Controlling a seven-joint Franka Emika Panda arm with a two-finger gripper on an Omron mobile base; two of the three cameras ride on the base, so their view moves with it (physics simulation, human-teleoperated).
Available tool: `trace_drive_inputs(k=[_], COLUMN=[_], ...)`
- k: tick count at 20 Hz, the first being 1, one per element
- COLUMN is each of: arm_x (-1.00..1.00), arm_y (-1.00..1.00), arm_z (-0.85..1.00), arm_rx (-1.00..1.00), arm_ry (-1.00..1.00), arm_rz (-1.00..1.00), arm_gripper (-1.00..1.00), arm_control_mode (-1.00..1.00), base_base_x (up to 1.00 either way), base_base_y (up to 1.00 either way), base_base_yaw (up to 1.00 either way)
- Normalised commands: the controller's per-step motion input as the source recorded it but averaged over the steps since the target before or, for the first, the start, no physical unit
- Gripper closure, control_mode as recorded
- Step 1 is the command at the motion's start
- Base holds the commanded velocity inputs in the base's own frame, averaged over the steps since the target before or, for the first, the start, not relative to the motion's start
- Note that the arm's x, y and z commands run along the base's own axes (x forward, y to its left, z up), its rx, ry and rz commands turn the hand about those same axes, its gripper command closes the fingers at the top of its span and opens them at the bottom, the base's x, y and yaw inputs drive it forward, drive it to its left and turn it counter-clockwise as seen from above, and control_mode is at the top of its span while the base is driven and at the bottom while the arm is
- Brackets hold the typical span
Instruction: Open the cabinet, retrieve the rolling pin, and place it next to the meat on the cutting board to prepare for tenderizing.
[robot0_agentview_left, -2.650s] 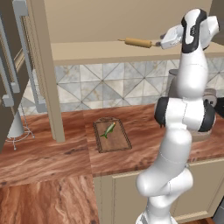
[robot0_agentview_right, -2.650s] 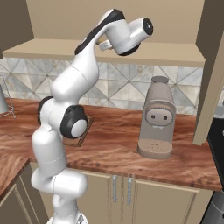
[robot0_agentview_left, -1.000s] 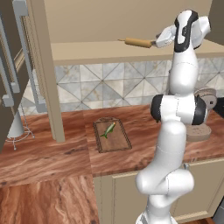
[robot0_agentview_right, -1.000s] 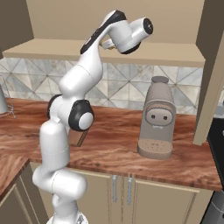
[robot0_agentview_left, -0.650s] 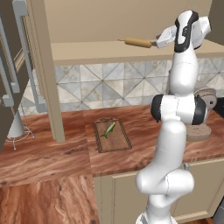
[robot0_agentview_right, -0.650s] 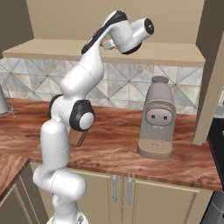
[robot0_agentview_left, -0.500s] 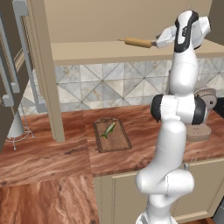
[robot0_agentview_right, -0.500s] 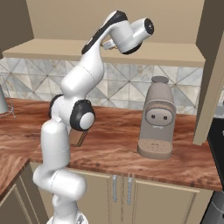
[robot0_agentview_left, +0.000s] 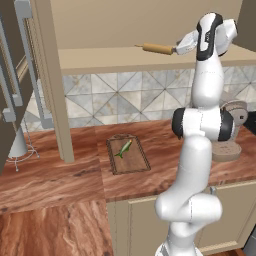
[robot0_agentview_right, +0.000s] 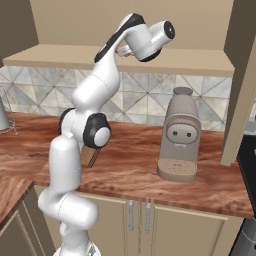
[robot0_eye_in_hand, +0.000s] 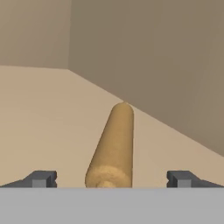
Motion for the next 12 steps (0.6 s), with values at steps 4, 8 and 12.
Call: trace_drive_inputs(k=[4,8,12], arm_x=[0.08,0.08,0.09], arm_y=[0.05,0.12,0.19], arm_z=[-0.08,-0.08,-0.07], arm_rx=[0.00,0.00,0.00], arm_ry=[0.02,0.02,0.03], arm_rz=[0.00,0.00,0.00], arm_gripper=[-1.00,-1.00,-1.00], arm_control_mode=[-1.00,-1.00,-1.00], base_base_x=[0.00,0.00,0.00], base_base_y=[0.00,0.00,0.00], base_base_yaw=[0.00,0.00,0.00])
